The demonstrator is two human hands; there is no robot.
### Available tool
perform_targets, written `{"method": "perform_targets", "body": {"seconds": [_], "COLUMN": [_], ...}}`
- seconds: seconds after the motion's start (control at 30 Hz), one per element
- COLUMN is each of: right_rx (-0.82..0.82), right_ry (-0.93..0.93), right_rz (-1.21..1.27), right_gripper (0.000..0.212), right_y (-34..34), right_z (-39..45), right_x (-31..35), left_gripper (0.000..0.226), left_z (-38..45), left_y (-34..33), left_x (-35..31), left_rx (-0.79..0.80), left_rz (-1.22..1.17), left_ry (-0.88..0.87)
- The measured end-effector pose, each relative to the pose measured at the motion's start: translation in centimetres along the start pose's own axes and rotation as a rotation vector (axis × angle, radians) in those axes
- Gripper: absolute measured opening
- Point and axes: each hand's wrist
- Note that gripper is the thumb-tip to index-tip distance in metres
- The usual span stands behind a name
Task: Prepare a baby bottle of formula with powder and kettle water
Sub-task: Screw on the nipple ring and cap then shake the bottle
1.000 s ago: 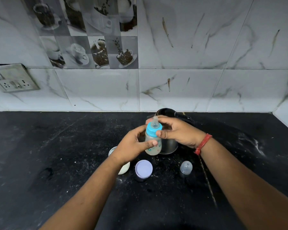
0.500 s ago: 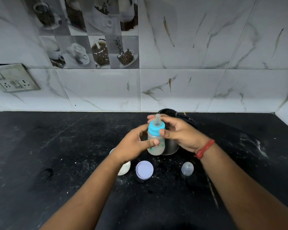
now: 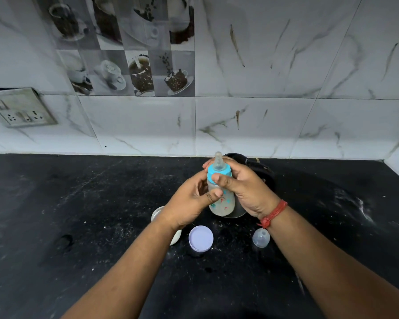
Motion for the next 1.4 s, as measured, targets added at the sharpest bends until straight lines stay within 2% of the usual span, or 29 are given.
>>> {"method": "perform_targets", "body": {"seconds": [0.13,0.2,0.27,0.37,0.43,0.5,0.6,0.7,0.83,1.0,1.13,1.23,1.33,1.4], "right_rx": [-0.214,-0.214,-0.072,0.253,0.428,0.458,0.291,0.12,-0.05,-0.302,-0.485,-0.507,-0.462,-0.439], "right_ry": [0.05,0.047,0.06,0.076,0.051,0.041,-0.004,0.0,0.025,0.059,0.003,-0.036,-0.04,-0.071], "right_rz": [-0.198,-0.216,-0.222,-0.351,-0.361,-0.341,-0.174,-0.102,-0.112,-0.111,-0.094,-0.113,-0.346,-0.368], "right_gripper": [0.051,0.058,0.067,0.069,0.073,0.055,0.028,0.021,0.008,0.01,0.028,0.028,0.043,0.05], "right_y": [-1.2,-1.0,0.1,1.8,2.2,2.0,1.3,0.5,-0.2,-1.4,-2.2,-2.5,-2.1,-1.6], "right_z": [0.0,-0.3,-0.7,-0.3,0.3,0.8,0.7,0.6,0.8,1.2,1.3,1.0,0.0,-1.1], "right_x": [-0.9,-1.1,-0.6,1.8,3.0,3.5,3.1,2.1,1.3,0.5,-1.2,-2.4,-4.1,-5.5], "left_gripper": [0.053,0.055,0.055,0.043,0.044,0.05,0.049,0.041,0.044,0.054,0.051,0.057,0.054,0.05], "left_z": [0.0,0.1,0.0,0.1,0.2,0.3,0.4,0.5,0.7,1.2,1.3,1.1,0.8,0.5], "left_y": [-0.8,-0.5,0.4,0.9,0.7,0.3,-0.1,-0.2,-0.8,-1.4,-1.6,-1.7,-1.7,-1.6], "left_x": [0.8,0.7,0.2,-1.3,-1.9,-2.2,-1.7,-1.2,-0.9,0.1,1.2,2.6,4.0,5.0], "left_rx": [-0.156,-0.163,-0.072,0.178,0.27,0.253,0.149,0.084,0.007,-0.117,-0.175,-0.178,-0.22,-0.228], "left_rz": [0.171,0.216,0.21,0.111,0.04,-0.04,-0.062,-0.025,0.054,0.165,0.237,0.25,0.24,0.236], "left_ry": [-0.059,-0.029,0.029,0.125,0.147,0.142,0.102,0.054,-0.002,-0.055,-0.076,-0.073,-0.035,-0.009]}}
Point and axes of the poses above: each hand's wrist, its own z-axis towards the middle knuckle, its own y-axis out of the back of the hand, x = y × z, and after that the axes turned 4 degrees about -z, right-handed
